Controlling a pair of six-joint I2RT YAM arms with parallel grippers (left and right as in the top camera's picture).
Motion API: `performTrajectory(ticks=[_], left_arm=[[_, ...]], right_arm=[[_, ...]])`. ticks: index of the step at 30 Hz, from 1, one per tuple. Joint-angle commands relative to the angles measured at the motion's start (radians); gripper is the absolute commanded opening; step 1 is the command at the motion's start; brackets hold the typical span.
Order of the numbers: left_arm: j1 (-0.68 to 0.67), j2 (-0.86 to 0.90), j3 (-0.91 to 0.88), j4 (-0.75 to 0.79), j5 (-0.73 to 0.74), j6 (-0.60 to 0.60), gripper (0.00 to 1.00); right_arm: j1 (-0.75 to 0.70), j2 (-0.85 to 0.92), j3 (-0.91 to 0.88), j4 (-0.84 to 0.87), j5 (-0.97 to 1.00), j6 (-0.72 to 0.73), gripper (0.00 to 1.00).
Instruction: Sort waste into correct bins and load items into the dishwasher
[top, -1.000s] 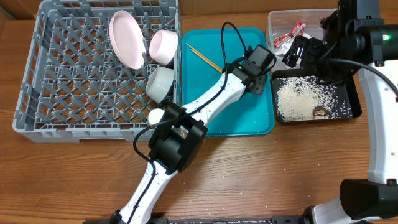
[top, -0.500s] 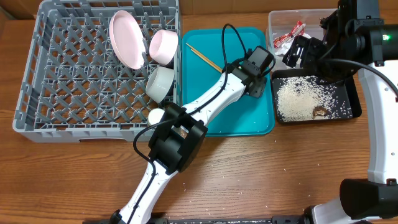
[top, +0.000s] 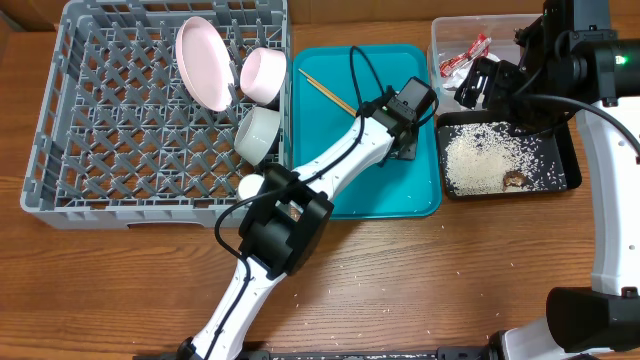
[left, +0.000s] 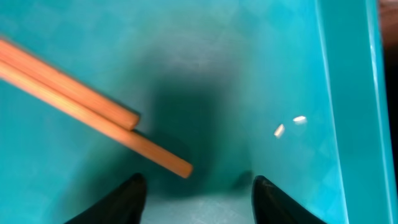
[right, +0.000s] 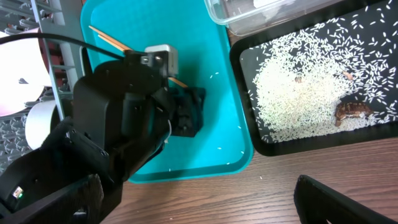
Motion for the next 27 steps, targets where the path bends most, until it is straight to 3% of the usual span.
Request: performTrajectory(ticks=[1, 6, 17, 27], left_arm=[[0.033, 0.029, -0.008, -0.01, 0.035, -0.246, 0.5], [0.076, 0.029, -0.009, 0.006, -0.014, -0.414, 0.44], [0.061, 0.071, -0.018, 0.032, -0.082, -0.356, 0.3], [0.056, 0.191, -0.018, -0.05, 0.065, -0.354, 0.22]], right_arm=[[0.005, -0.009, -0.004, 0.004, 0.007, -0.003, 1.0], [0.005, -0.009, -0.004, 0.004, 0.008, -0.003, 1.0], [0.005, -0.009, -0.004, 0.004, 0.007, -0.003, 1.0], [0.005, -0.009, -0.004, 0.004, 0.008, -0.003, 1.0]])
